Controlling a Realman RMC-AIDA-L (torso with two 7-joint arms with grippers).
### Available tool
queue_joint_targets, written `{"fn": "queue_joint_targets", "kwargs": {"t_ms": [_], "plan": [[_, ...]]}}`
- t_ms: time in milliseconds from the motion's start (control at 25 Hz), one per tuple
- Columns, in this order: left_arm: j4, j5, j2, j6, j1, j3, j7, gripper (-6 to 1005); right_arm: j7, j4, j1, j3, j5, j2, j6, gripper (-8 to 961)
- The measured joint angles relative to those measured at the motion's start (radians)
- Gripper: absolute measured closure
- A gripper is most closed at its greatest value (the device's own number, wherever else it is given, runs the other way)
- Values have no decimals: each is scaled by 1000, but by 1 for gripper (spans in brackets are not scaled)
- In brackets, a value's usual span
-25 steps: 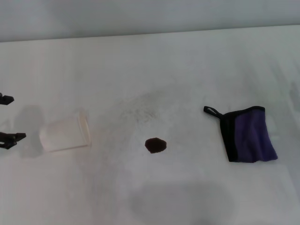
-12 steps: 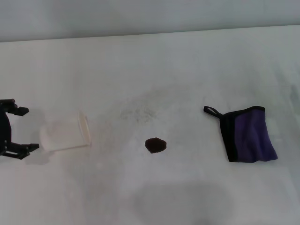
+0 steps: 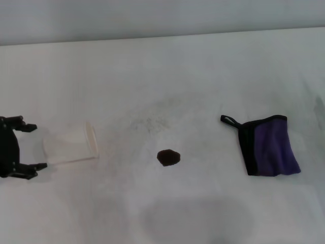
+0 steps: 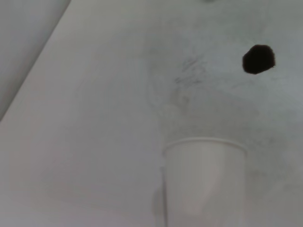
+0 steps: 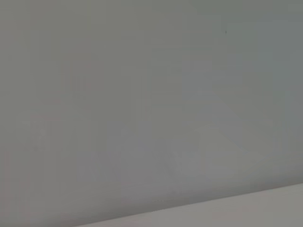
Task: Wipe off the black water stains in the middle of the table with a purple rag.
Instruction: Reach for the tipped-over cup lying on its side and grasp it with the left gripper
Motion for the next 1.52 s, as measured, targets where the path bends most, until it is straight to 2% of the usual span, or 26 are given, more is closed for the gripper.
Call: {"fn": "queue_joint_targets", "kwargs": {"t_ms": [280, 600, 1520], "plan": [[-63, -58, 2, 23, 2, 4, 50, 117, 0, -16, 0, 0, -1, 0, 5, 387], [-135, -76, 1, 106, 3, 2, 118, 118, 0, -29, -3, 0, -2, 0, 6, 388], [-276, -115, 0, 185, -48, 10, 196, 121, 1, -31, -5, 1, -3, 0, 4, 388]]}}
